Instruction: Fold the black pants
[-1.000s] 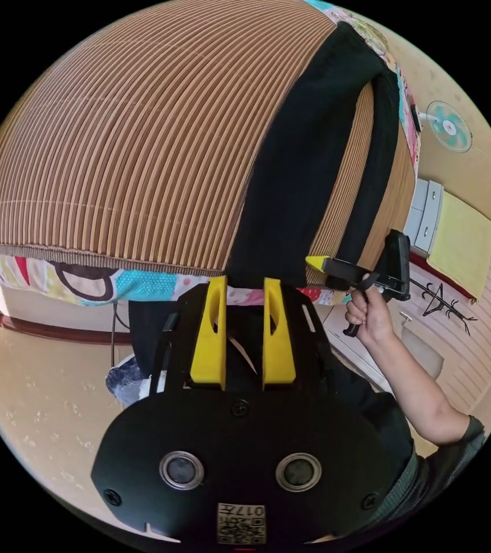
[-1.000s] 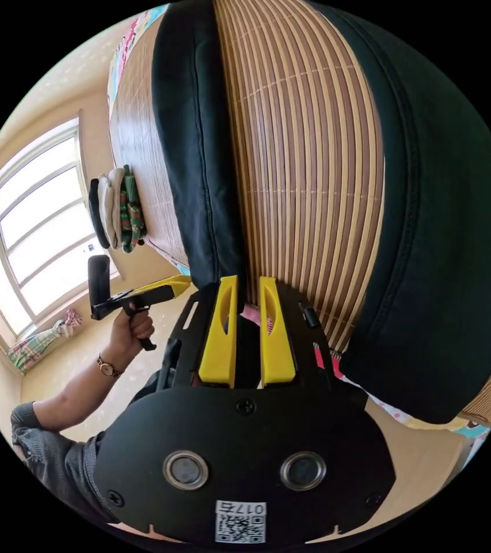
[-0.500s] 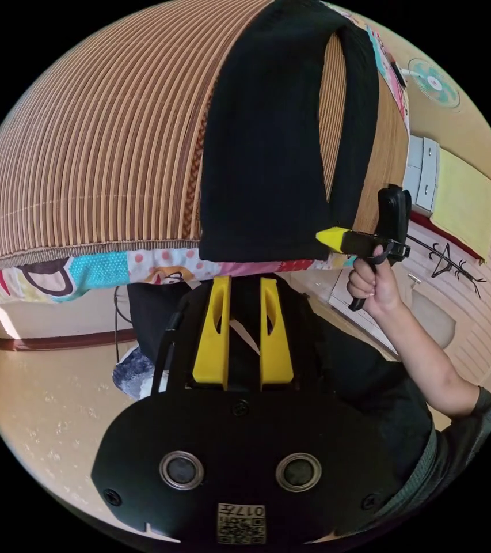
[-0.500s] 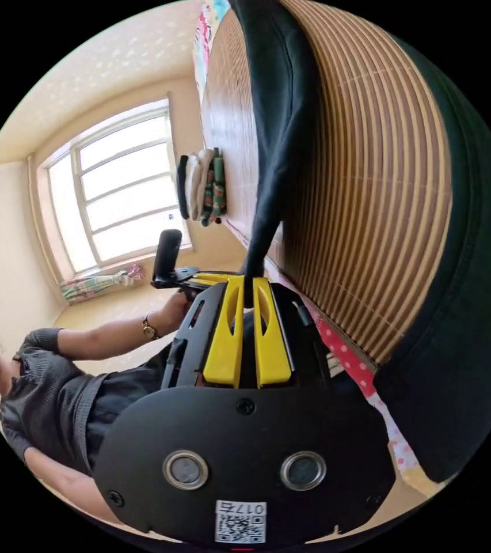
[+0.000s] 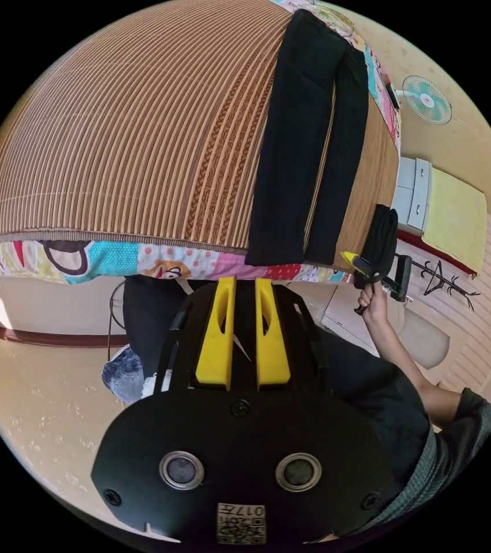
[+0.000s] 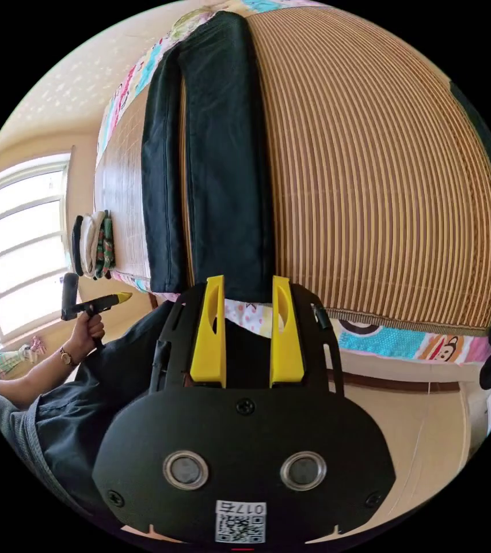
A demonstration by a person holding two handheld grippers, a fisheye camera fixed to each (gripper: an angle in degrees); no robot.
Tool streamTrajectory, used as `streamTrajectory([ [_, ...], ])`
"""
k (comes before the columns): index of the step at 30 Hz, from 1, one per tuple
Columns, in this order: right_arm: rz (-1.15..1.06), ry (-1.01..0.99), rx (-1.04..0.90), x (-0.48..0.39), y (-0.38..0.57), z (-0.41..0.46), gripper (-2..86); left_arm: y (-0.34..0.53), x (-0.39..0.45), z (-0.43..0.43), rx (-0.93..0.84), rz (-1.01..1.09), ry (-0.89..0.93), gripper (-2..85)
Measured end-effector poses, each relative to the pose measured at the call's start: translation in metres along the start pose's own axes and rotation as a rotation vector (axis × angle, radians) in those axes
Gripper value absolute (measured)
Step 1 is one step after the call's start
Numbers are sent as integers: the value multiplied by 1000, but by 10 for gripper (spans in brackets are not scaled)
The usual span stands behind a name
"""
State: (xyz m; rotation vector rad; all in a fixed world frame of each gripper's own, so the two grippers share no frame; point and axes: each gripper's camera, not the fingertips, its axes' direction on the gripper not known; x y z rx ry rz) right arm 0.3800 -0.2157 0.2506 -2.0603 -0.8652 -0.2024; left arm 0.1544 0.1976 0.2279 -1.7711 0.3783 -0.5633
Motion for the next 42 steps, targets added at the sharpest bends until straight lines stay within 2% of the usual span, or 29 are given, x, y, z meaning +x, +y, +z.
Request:
streamTrajectory([
  [6, 68, -147, 68, -10, 40, -1, 42, -15, 52, 12, -19, 115, 26, 65],
  [9, -22, -132, 123, -43, 69, -27, 29, -26, 99, 17, -52, 232, 82, 71],
  [16, -259, -78, 167, -131, 103, -71, 18, -68, 239, 55, -134, 427, 25, 140],
  [18, -317, -67, 159, -152, 104, -77, 14, -84, 268, 68, -144, 442, -40, 162],
  [21, -400, -50, 125, -177, 105, -82, 6, -102, 306, 101, -221, 546, -278, 173],
  [23, -416, -42, 84, -181, 103, -81, 5, -106, 315, 135, -327, 596, -484, 155],
  [25, -435, -66, -19, -176, 94, -78, 4, -102, 312, 153, -372, 632, -537, 92],
  [26, -459, -108, -49, -174, 92, -78, 5, -98, 307, 161, -383, 642, -522, 56],
  [28, -585, -312, -253, -167, 75, -82, 7, -93, 298, 162, -353, 645, -490, 35],
  [29, -604, -321, -307, -164, 69, -84, 8, -90, 290, 157, -325, 637, -439, 32],
  [31, -576, -159, -340, -147, 35, -104, 16, -88, 276, 145, -282, 592, -333, 30],
  [35, -447, -146, -154, -118, -67, -159, 53, -88, 247, 120, -214, 488, -137, 30],
  [39, -222, -247, 172, -96, -206, -198, 137, -83, 234, 110, -163, 455, -68, 30],
  [42, -85, -259, 268, -93, -281, -193, 157, -79, 227, 104, -125, 453, -26, 31],
])
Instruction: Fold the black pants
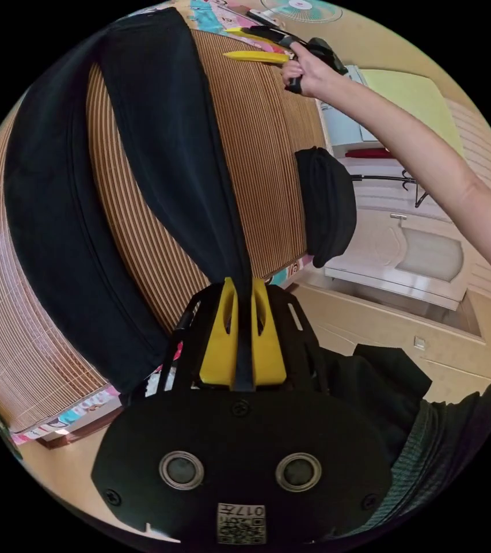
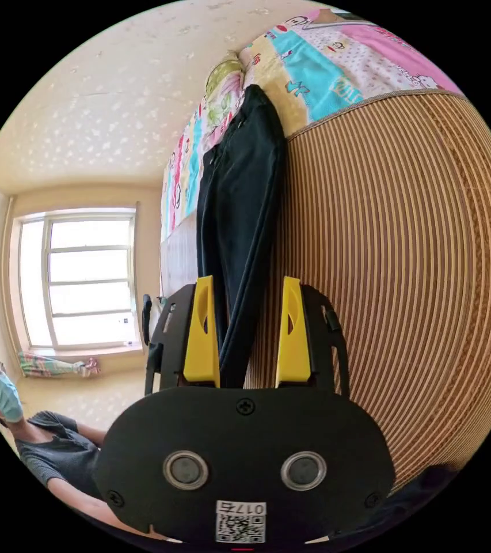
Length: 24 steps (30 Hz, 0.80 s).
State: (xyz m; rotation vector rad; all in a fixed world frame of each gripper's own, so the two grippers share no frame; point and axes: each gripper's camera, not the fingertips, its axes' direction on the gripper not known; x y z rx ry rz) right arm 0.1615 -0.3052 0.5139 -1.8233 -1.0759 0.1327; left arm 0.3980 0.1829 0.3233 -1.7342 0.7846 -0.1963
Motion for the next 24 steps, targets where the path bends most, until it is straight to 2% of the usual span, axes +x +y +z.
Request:
streamTrajectory([
  [3, 59, 19, 88, -6, -40, 26, 149, 6, -10, -8, 34, -8, 39, 31],
  [5, 67, 95, 101, -19, -57, 40, 117, 13, -25, -18, 72, -20, 112, 29],
  [6, 38, 193, 122, -39, -65, 47, 83, 15, -30, -21, 89, -24, 146, 28],
  [8, -59, 445, 193, -88, -70, 53, 51, 32, -59, -34, 190, -46, 353, 24],
  [9, -184, 595, 247, -130, -68, 63, 44, 38, -67, -36, 217, -51, 404, 23],
  [11, -386, 704, 256, -190, -63, 89, 37, 68, -97, -45, 332, -86, 535, 20],
  [13, -620, 777, 232, -259, -52, 130, 32, 90, -117, -48, 378, -140, 591, 18],
  [17, -831, 690, 125, -325, -47, 197, 30, 136, -163, -52, 475, -294, 650, 21],
  [19, -893, 627, -24, -336, -58, 244, 32, 152, -187, -49, 505, -367, 674, 25],
  [21, -842, 552, -87, -327, -67, 264, 34, 165, -219, -40, 519, -480, 719, 32],
  [24, -686, 331, -44, -299, -68, 246, 54, 181, -268, -39, 521, -644, 656, 38],
])
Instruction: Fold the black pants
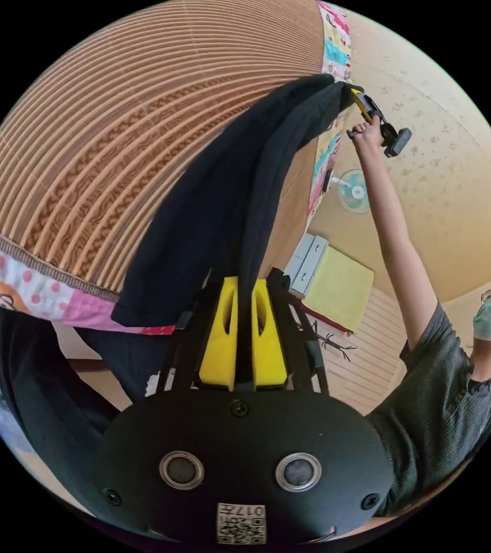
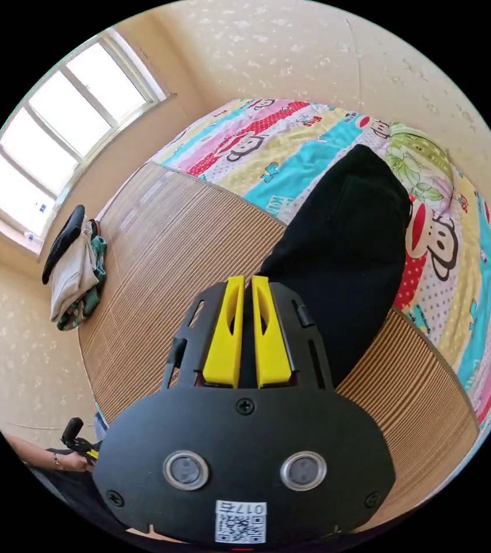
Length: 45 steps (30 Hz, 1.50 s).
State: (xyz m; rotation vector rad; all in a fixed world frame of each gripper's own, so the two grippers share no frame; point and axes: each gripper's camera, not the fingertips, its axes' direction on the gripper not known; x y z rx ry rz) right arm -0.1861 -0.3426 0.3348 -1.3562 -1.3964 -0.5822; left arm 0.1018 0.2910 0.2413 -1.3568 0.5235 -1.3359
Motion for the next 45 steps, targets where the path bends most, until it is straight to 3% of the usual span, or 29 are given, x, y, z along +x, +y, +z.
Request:
streamTrajectory([
  [3, 90, -218, 98, 24, 70, -22, 70, -24, -6, -14, -45, 8, -117, 41],
  [11, 494, -478, -223, 36, 317, 17, 92, -41, 26, -3, -239, 156, -461, 55],
  [15, 560, -532, -295, -1, 373, 30, 99, -43, 26, -7, -257, 130, -402, 48],
  [19, 603, -394, -376, -17, 377, 21, 41, -47, 2, -19, -270, 0, -209, 42],
  [21, 537, -376, -402, -28, 370, 11, 22, -47, 10, -22, -296, 53, -175, 40],
  [23, 413, -421, -369, -44, 361, -5, 15, -42, 30, -24, -357, 161, -23, 39],
  [26, 346, -289, -389, -58, 360, -19, 15, -37, 28, -25, -387, 128, 199, 39],
  [27, 358, -246, -375, -56, 364, -18, 17, -37, 25, -24, -392, 114, 192, 39],
  [32, 601, -325, -305, -17, 382, 7, 65, -51, -13, -29, -328, -69, -271, 50],
  [33, 642, -295, -319, -12, 383, 13, 82, -53, -15, -29, -324, -85, -294, 53],
  [38, 554, -233, -344, -20, 360, 26, 91, -54, 16, -12, -488, 93, -460, 67],
  [40, 536, -269, -431, -20, 355, 48, 66, -51, 23, -10, -518, 128, -510, 69],
  [43, 487, -310, -648, -24, 355, 82, 30, -51, 21, -11, -545, 137, -419, 64],
  [45, 445, -259, -615, -30, 351, 74, 26, -50, 12, -11, -572, 111, -308, 62],
])
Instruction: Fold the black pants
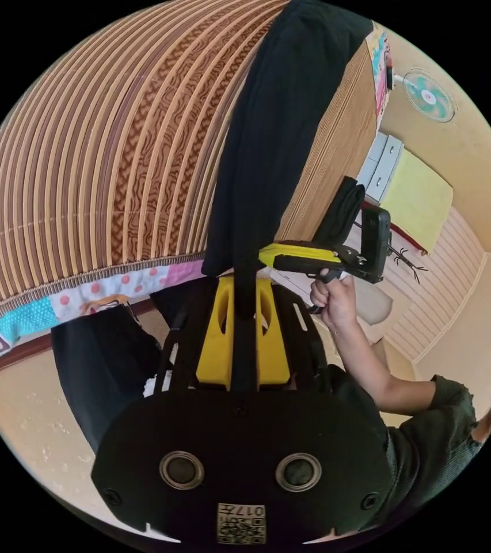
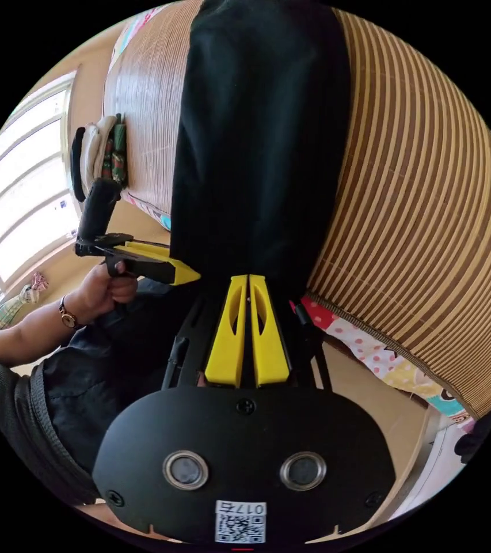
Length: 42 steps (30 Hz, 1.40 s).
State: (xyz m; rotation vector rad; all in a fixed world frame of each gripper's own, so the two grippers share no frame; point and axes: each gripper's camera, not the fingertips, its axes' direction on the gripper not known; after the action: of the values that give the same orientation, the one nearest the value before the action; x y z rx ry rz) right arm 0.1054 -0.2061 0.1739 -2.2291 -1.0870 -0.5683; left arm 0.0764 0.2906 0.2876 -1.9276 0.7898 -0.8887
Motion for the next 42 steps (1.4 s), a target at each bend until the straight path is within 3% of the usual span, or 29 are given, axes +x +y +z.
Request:
streamTrajectory([
  [2, -29, 97, 116, -12, 13, -15, 31, 5, -10, 3, 0, 25, 163, 61],
  [5, 66, 241, 259, -10, 30, -29, 69, 16, -15, -3, 53, 10, 82, 60],
  [9, 55, 56, 144, 18, 15, -3, 82, 19, -17, -1, 68, -14, -4, 60],
  [15, 74, 24, 178, 20, 26, -10, 37, 13, -17, 10, 16, -41, -81, 63],
  [20, 88, 14, 322, 18, 73, -40, 28, 27, 6, 19, -25, 161, 85, 59],
  [24, 175, 61, 283, 37, 74, -18, 37, 32, 3, 30, -59, 139, -112, 57],
  [27, 191, -23, 225, 60, 63, -17, 60, 29, -8, 32, -75, 62, -191, 56],
  [30, 144, -103, 200, 79, 60, -32, 103, 26, -5, -3, 74, 47, -180, 71],
  [35, 124, -293, 321, 122, 46, -77, 124, -23, 16, -66, 297, 83, -46, 111],
  [42, 104, -578, 502, 169, -33, -125, 142, -141, 61, -99, 416, 156, -58, 142],
])
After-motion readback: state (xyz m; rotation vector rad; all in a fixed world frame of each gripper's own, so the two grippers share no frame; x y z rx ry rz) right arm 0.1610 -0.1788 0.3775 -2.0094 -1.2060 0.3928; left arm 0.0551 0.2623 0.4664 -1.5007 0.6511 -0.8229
